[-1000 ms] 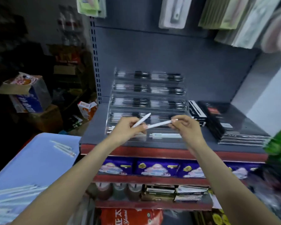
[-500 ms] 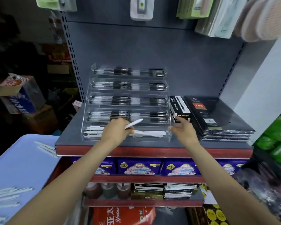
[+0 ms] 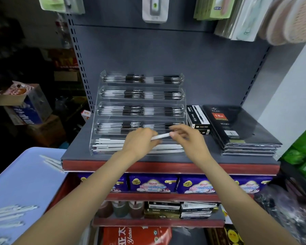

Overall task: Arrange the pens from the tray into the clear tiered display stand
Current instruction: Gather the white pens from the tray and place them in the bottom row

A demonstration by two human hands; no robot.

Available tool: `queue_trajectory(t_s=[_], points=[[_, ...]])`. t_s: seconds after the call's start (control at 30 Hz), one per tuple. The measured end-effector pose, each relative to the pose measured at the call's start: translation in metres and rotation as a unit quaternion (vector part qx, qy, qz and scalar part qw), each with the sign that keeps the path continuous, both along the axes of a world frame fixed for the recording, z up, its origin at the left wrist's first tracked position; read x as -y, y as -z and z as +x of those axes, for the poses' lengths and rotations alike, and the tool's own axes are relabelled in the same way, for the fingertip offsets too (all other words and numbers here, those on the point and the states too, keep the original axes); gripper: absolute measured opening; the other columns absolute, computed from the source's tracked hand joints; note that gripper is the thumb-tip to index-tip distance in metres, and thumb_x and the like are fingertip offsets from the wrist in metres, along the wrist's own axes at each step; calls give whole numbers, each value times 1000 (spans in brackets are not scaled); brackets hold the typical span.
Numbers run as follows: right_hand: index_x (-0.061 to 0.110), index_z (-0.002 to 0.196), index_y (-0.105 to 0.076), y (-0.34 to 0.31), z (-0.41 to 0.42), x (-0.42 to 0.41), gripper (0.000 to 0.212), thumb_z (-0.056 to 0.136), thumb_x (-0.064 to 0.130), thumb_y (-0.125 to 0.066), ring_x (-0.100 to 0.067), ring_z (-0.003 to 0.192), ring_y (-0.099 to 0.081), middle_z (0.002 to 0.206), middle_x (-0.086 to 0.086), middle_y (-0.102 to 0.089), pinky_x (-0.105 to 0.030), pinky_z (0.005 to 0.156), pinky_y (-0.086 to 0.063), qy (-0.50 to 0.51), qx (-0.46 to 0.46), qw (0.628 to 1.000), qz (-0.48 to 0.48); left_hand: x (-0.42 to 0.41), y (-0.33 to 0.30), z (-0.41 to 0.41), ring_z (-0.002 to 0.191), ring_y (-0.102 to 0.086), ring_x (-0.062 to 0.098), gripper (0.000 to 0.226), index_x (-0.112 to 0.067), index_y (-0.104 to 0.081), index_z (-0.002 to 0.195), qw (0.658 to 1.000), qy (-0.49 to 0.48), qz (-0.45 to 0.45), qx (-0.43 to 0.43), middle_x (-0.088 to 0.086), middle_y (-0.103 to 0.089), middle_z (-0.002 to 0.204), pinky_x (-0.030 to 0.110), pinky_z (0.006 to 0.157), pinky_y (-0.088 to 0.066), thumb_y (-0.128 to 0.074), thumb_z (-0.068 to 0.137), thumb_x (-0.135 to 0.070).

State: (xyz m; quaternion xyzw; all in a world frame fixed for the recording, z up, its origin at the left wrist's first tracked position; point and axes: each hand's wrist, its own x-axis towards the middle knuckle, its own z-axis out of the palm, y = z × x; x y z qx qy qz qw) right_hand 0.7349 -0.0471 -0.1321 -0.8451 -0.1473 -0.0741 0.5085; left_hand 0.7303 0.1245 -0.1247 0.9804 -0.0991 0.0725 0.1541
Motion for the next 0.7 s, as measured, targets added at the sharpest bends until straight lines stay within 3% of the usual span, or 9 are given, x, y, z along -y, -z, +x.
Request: queue_trajectory(t_s=[0.1, 0.17, 0.23, 0.3, 0.37, 0.5, 0.6, 0.7], points=[[28, 76, -66, -4, 2, -1, 22, 84, 7, -66, -11, 76, -64, 76, 10, -66, -33, 83, -55, -26, 0, 999, 21, -2, -3, 0, 86, -58, 15, 24, -28, -65, 104, 992, 51, -116, -20, -5, -65, 91, 29, 73, -44, -58, 87, -44], [29, 74, -65, -6, 2, 6, 27, 83, 5, -67, -16, 78, -65, 75, 7, -66, -32, 81, -55, -5, -7, 999, 37, -8, -5, -3, 86, -56, 10, 26, -22, -62, 114, 977, 63, -198, -51, -7, -62, 93, 24, 79, -43, -60, 89, -30], [30, 74, -65, -3, 3, 14, 25, 83, 7, -68, -16, 80, -65, 78, 7, -67, -28, 80, -54, 23, -11, 999, 31, -17, -2, -5, 84, -56, 9, 19, -14, -65, 108, 972, 59, -221, -48, -6, -62, 91, 25, 82, -47, -60, 90, -16], [26, 78, -66, 3, 4, 17, 16, 83, 11, -68, -5, 79, -61, 86, 7, -68, -16, 76, -48, 45, -14, 999, -8, -23, 3, -5, 86, -61, 13, 15, -10, -69, 101, 975, 51, -214, -32, 2, -68, 94, 23, 83, -48, -62, 88, -12], [18, 95, -67, 9, 6, 18, 12, 83, 14, -69, -4, 81, -58, 101, 0, -65, -10, 74, -43, 81, -14, 996, -42, -23, 8, -3, 85, -61, 13, 15, -9, -72, 100, 980, 42, -191, -24, 4, -69, 96, 14, 78, -42, -63, 87, -12], [14, 132, -49, 19, 11, 25, 50, 86, 20, -67, -16, 103, -54, 121, -8, -56, -25, 85, -40, 132, -95, 986, -43, -18, 18, 6, 88, -62, 14, 17, -11, -72, 101, 990, 25, -127, -48, 4, -71, 99, 10, 76, -35, -62, 89, -13], [11, 134, -47, 22, 12, 26, 48, 89, 15, -63, -19, 106, -59, 118, -9, -63, -24, 84, -40, 111, -154, 982, -19, -13, 23, 13, 84, -62, 15, 18, -12, -72, 103, 993, 15, -95, -74, 8, -72, 101, 20, 81, -43, -62, 89, -14], [9, 128, -53, 26, 13, 26, 38, 90, 6, -59, -20, 105, -62, 112, -9, -66, -12, 77, -41, 122, -149, 981, -16, -6, 25, 19, 101, -63, 20, 18, -12, -72, 104, 994, 18, -73, -81, 8, -70, 107, 26, 89, -46, -61, 89, -13]])
